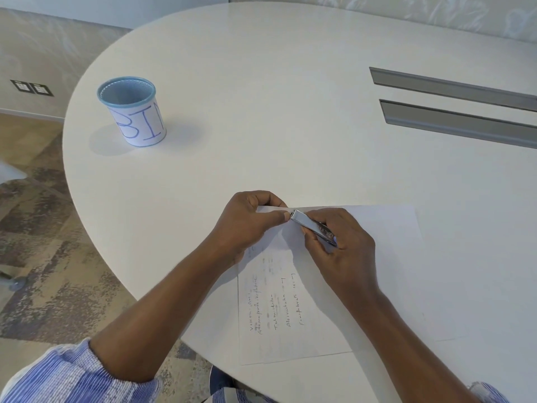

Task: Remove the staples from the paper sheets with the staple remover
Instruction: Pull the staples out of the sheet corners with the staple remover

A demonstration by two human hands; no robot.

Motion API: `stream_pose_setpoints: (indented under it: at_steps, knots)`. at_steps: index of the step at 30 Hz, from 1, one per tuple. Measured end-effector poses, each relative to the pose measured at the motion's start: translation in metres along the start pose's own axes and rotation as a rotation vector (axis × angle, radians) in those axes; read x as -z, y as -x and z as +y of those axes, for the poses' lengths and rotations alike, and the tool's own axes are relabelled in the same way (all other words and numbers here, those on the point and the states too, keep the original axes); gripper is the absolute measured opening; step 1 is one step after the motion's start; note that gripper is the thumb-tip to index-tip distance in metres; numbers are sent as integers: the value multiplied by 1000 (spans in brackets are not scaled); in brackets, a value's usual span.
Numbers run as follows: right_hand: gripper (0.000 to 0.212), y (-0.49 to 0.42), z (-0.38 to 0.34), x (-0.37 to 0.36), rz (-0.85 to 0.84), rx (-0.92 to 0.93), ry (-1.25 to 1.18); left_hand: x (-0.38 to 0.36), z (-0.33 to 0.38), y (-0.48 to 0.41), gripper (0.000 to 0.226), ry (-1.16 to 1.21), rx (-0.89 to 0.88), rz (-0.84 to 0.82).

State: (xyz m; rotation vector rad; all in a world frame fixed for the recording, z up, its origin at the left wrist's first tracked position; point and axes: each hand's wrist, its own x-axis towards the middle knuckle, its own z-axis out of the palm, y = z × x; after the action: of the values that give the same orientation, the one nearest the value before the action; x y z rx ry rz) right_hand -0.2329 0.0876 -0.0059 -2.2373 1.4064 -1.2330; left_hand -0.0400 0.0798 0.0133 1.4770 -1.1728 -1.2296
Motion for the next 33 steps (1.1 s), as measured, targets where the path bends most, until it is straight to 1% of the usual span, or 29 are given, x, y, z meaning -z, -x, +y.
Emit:
stream_pose_setpoints:
  at_steps: [6, 15, 27, 29, 33]
  knots:
    - [17, -1, 2, 1, -26, -15, -58, 0, 1, 1, 10, -14, -2, -4]
    - [14, -2, 7, 0, -48, -91, -135, 1, 2, 3, 9, -20, 2, -13]
    - [9, 0, 3, -3, -43, -105, -94, 2, 2, 0, 9, -23, 39, -30]
    - [10, 1, 0, -5, -20, -102, -77, 2, 2, 0, 9, -17, 48, -27]
    - [17, 0, -4, -6, -7, -134, -121, 3, 3, 0, 10, 4, 68, -32]
